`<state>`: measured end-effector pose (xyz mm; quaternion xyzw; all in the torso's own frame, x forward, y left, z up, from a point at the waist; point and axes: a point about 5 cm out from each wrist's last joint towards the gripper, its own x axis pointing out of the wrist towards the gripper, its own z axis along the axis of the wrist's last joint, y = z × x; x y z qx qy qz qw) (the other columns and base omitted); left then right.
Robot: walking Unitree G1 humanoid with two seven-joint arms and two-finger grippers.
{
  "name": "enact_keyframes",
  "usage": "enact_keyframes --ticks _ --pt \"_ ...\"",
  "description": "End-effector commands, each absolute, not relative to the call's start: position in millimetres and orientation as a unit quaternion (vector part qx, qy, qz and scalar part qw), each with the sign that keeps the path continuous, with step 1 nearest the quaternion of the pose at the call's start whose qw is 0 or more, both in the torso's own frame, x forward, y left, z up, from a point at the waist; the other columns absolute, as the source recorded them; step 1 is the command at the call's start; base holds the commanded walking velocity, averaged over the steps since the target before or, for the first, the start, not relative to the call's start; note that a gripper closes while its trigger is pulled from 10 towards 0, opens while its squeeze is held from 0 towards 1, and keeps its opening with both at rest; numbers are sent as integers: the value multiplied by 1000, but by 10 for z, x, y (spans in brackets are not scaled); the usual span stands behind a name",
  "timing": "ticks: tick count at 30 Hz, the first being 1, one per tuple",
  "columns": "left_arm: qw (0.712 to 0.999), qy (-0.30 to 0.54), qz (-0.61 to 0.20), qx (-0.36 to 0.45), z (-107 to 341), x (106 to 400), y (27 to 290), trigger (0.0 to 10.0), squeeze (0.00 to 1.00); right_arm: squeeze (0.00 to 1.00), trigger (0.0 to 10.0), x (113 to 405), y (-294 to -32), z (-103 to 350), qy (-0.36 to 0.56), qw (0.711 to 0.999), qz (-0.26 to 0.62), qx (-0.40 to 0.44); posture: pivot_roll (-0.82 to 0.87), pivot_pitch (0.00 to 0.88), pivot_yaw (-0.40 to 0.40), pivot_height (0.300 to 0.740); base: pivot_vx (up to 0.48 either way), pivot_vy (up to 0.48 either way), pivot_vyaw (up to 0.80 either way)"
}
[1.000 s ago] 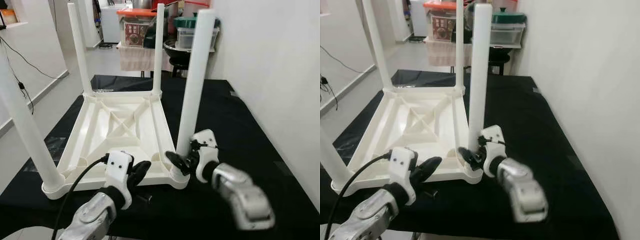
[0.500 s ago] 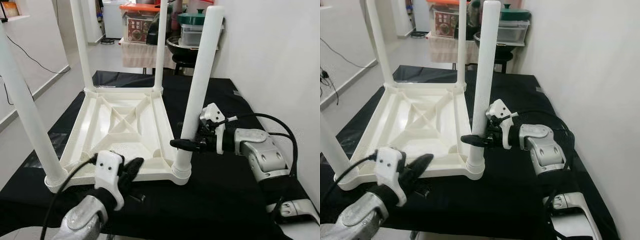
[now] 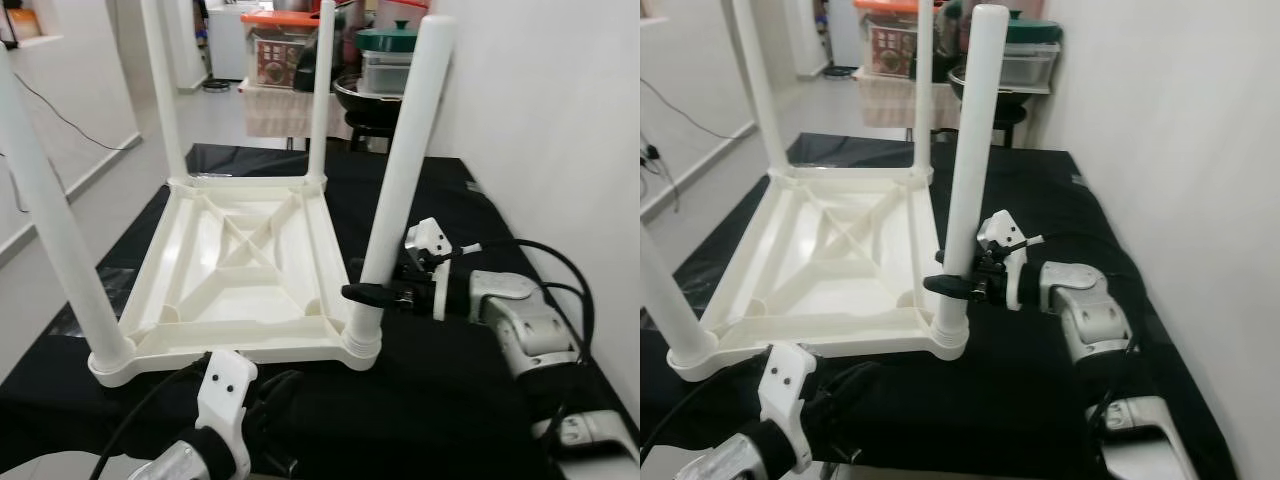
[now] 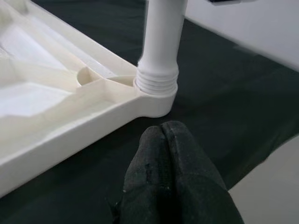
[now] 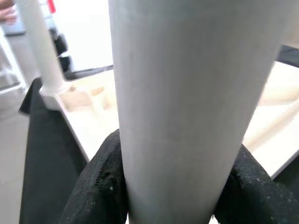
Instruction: Building children table
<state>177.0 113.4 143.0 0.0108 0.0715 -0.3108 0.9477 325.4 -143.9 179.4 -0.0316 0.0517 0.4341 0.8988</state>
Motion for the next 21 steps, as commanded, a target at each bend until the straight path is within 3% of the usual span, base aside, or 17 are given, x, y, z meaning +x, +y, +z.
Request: enact_keyframes --ticks 1,2,3,5,6,9,11,12,14,15,16,20,21 --pt "942 61 -325 63 1440 1739 1142 10000 0 0 0 3034 -1299 1401 129 960 249 0 25 14 -35 740 0 0 0" --pt "942 61 -325 63 1440 1739 1142 10000 0 0 0 3034 -1299 1401 129 960 249 0 25 14 -35 740 0 0 0" --pt "940 49 -330 75 1457 1754 1154 10000 0 0 0 2818 -1114 1315 141 970 193 30 9 17 -17 740 0 0 0" --pt "940 49 -330 75 1457 1754 1154 10000 0 0 0 2818 -1114 1315 141 970 193 30 9 17 -17 740 0 0 0" --pt "939 36 -330 87 1466 1771 1153 10000 0 0 0 2703 -988 1300 137 973 185 24 -1 17 -7 740 0 0 0" --pt "939 10 -329 101 1483 1820 1117 10000 0 0 0 2741 -921 1332 124 967 221 -2 -7 2 -33 740 0 0 0" --pt "940 -3 -328 90 1501 1871 1099 10000 0 0 275 2887 -1028 1386 121 967 223 -28 -14 0 -37 740 0 0 0" --pt "941 -5 -328 85 1510 1883 1096 10000 0 0 9725 2935 -1068 1409 122 967 220 -32 -14 0 -37 740 0 0 0" --pt "941 -6 -327 83 1511 1891 1093 10000 0 0 10000 2964 -1094 1419 123 968 218 -34 -16 0 -35 740 0 0 0" --pt "945 -8 -318 75 1519 1913 1096 10000 0 165 10000 3021 -1084 1455 121 958 260 -22 -12 0 -35 740 0 0 0" --pt "948 -12 -312 63 1550 1921 1092 10000 0 1000 10000 3028 -1077 1518 117 954 275 -15 -8 0 -31 740 0 0 0" --pt "950 -15 -307 55 1573 1924 1089 10000 0 1000 10000 3025 -1073 1564 114 953 282 -11 -7 0 -29 740 0 0 0" --pt "950 -29 -309 40 1655 1905 1054 10000 0 1000 10000 3049 -1094 1715 93 936 337 -29 -1 0 -28 740 0 0 0"
